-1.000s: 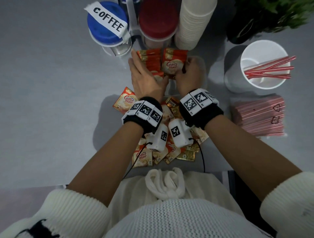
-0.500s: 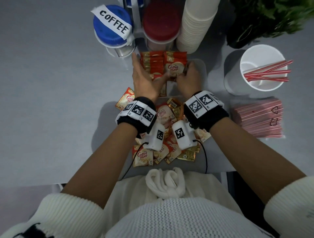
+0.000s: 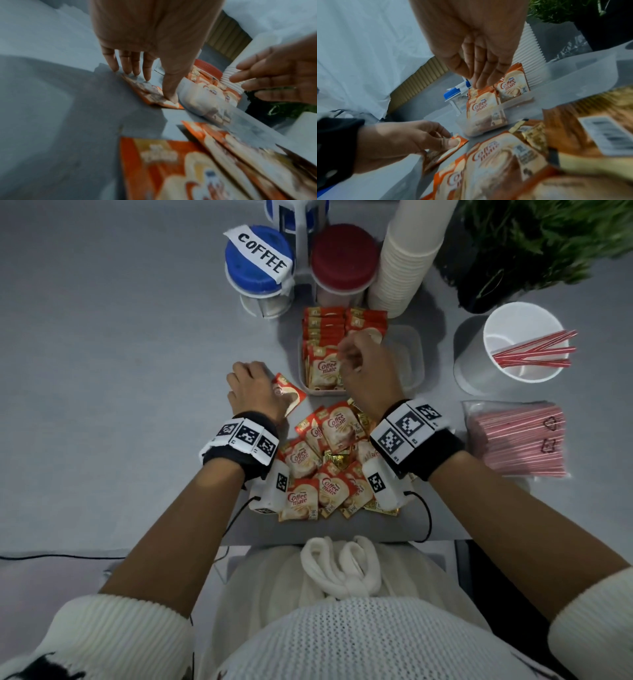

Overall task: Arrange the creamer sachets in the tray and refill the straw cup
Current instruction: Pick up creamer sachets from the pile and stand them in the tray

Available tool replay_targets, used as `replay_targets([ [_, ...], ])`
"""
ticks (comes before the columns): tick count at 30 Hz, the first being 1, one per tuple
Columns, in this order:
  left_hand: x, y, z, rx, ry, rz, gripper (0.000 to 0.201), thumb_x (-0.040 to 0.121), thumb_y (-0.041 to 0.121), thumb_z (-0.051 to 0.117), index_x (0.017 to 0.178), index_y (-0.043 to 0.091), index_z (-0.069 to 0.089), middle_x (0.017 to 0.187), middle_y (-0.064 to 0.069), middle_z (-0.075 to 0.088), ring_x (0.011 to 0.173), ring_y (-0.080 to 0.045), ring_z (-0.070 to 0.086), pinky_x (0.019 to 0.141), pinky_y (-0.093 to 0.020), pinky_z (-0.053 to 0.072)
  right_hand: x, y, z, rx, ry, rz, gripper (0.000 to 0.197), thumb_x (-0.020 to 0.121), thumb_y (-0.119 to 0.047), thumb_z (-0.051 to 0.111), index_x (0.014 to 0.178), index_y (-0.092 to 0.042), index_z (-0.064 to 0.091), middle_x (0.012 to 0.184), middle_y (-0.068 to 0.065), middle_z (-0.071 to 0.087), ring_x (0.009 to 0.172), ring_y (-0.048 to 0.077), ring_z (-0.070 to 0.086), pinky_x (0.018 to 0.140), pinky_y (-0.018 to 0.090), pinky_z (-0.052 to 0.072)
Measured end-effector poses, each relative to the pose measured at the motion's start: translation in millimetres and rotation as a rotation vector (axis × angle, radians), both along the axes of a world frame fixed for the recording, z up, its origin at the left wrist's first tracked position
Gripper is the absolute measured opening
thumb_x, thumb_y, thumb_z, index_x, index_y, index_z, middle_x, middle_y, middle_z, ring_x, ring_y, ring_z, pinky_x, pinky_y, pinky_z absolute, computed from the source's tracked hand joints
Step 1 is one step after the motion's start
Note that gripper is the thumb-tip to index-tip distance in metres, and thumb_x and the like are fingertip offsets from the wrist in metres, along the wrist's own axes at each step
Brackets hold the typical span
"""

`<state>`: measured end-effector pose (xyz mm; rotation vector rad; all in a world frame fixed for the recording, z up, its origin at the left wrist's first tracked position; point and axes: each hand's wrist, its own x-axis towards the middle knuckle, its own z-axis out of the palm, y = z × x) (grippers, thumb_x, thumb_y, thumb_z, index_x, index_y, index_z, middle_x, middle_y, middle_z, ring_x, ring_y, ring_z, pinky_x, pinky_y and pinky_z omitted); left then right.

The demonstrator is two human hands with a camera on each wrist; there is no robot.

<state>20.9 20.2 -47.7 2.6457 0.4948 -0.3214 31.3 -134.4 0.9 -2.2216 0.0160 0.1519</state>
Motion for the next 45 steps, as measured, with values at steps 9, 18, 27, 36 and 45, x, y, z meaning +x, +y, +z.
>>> replay_targets([
  [9,-10.6,-4.0,6.4,-0.129,0.062,0.008,0.042,0.086,0.012,0.058,0.122,-0.004,0.044,0.130,-0.023,0.042,0.121,-0.038,0.041,0.098,-0.039,0.037,-22.7,0.6,-6.7,-0.115,0.053,0.096,0.014,0.086,-0.006,0.054,0.097,-0.004,0.063,0.100,0.011,0.067,0.091,0.023,0.063,0.086,0.033,0.050],
  [18,-22.8,5.5,24.7,-0.510,-0.074,0.182,0.027,0.090,0.015,0.057,0.113,0.003,0.059,0.116,-0.015,0.064,0.109,-0.029,0.059,0.090,-0.029,0.045,-40.1,-2.5,-17.5,-0.536,0.198,0.172,0.032,0.085,-0.025,0.060,0.108,-0.003,0.058,0.114,0.017,0.058,0.108,0.033,0.054,0.081,0.034,0.043],
  [27,-39.0,4.9,22.2,-0.821,-0.115,0.285,0.018,0.091,0.013,0.053,0.077,0.025,0.053,0.105,-0.019,0.066,0.098,-0.035,0.064,0.087,-0.053,0.052,-41.7,3.1,-25.9,-0.601,0.318,0.141,0.074,0.074,-0.038,0.074,0.128,-0.002,0.040,0.131,0.016,0.042,0.123,0.033,0.043,0.101,0.040,0.038],
  [36,-48.1,1.3,21.7,-0.911,-0.107,0.361,0.018,0.093,0.008,0.044,0.099,0.012,0.061,0.108,-0.019,0.066,0.101,-0.034,0.064,0.091,-0.050,0.051,-37.8,-7.1,-14.0,-0.142,0.199,-0.038,0.028,0.088,-0.017,0.059,0.111,-0.002,0.062,0.111,0.014,0.064,0.101,0.027,0.060,0.075,0.025,0.041],
  [45,-35.6,-41.3,51.3,-1.043,-0.157,0.287,0.037,0.085,0.021,0.041,0.112,0.002,0.057,0.112,-0.018,0.064,0.103,-0.030,0.063,0.092,-0.049,0.051,-42.2,-6.6,-1.9,0.330,0.273,-0.251,0.019,0.089,-0.008,0.057,0.075,0.001,0.066,0.033,-0.016,0.052,0.035,-0.008,0.049,0.041,0.006,0.035],
])
